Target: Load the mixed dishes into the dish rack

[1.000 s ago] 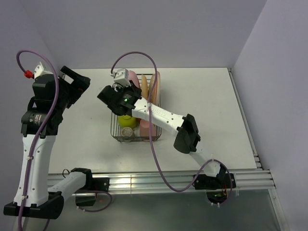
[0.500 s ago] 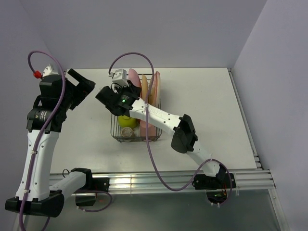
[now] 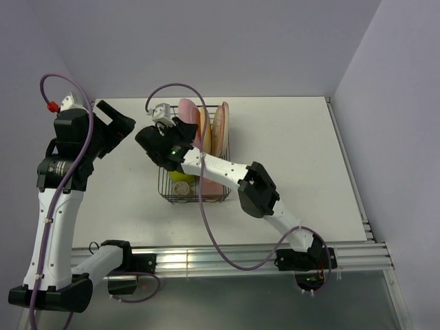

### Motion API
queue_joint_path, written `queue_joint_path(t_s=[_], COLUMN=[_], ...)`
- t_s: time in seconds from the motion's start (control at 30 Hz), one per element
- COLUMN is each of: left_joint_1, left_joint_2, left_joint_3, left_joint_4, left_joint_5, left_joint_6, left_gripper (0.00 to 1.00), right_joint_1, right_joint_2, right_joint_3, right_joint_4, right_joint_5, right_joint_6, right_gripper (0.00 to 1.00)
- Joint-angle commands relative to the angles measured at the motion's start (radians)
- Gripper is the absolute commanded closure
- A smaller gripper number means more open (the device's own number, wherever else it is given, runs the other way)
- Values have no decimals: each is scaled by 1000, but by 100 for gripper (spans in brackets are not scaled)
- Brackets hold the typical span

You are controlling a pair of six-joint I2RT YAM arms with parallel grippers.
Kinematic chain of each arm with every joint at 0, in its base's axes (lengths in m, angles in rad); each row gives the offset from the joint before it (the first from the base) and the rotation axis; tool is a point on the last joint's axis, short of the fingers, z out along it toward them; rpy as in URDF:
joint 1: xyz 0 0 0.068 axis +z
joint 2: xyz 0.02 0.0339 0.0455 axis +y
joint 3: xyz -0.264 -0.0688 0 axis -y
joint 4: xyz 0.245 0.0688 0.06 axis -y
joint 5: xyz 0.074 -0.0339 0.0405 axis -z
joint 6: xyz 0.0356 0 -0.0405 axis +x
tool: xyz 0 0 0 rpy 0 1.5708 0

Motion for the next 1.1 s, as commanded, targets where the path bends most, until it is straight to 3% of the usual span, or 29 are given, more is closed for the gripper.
queue_joint_path(t_s=[0.0, 0.03, 0.07, 0.1, 0.13, 0.17, 0.23, 0.27, 0.33, 0.47, 0.77, 0.87, 0.93, 1.0, 1.07], left_joint_1=[14, 17, 22, 25, 26, 31, 34, 37, 37, 40, 42, 42, 42, 42, 42], left_joint_2=[-16, -19, -22, -25, -27, -27, -27, -27, -29, -26, -18, -21, -16, -12, -10], left_joint_3=[-1, -2, -4, -8, -12, -15, -16, -18, -24, -36, -58, -62, -64, -65, -71], left_joint_4=[34, 32, 34, 35, 38, 41, 42, 43, 46, 58, 65, 68, 71, 71, 77], left_joint_5=[23, 24, 26, 29, 35, 41, 46, 46, 46, 69, 76, 73, 70, 67, 67], left_joint_6=[39, 43, 45, 46, 48, 48, 49, 51, 49, 40, 36, 36, 37, 36, 36], left_gripper=[1, 1, 1, 1, 1, 1, 1, 1, 1, 1, 1, 1, 1, 1, 1], right_joint_1=[-17, -17, -23, -48, -53, -51, -48, -43, -42, -37, -11, -11, -13, -19, -22], right_joint_2=[-28, -5, 61, 157, 357, 421, 334, 277, 180, 196, 227, 239, 244, 239, 232], right_joint_3=[-215, -297, -143, 19, 208, 407, 217, -12, -123, -68, -18, 4, 12, 7, -17], right_joint_4=[946, 1446, 1750, 2013, 2041, 2019, 2066, 2086, 2108, 2146, 2144, 2144, 2144, 2144, 2144], right_joint_5=[232, 248, 318, 354, 357, 357, 357, 357, 355, 357, 359, 360, 360, 362, 360], right_joint_6=[-665, -1003, -1549, -1753, -1889, -1984, -1944, -1847, -1783, -1872, -1861, -1857, -1855, -1850, -1834], right_gripper=[100, 100, 100, 100, 100, 100, 100, 100, 100, 100, 99, 84, 82, 60, 26])
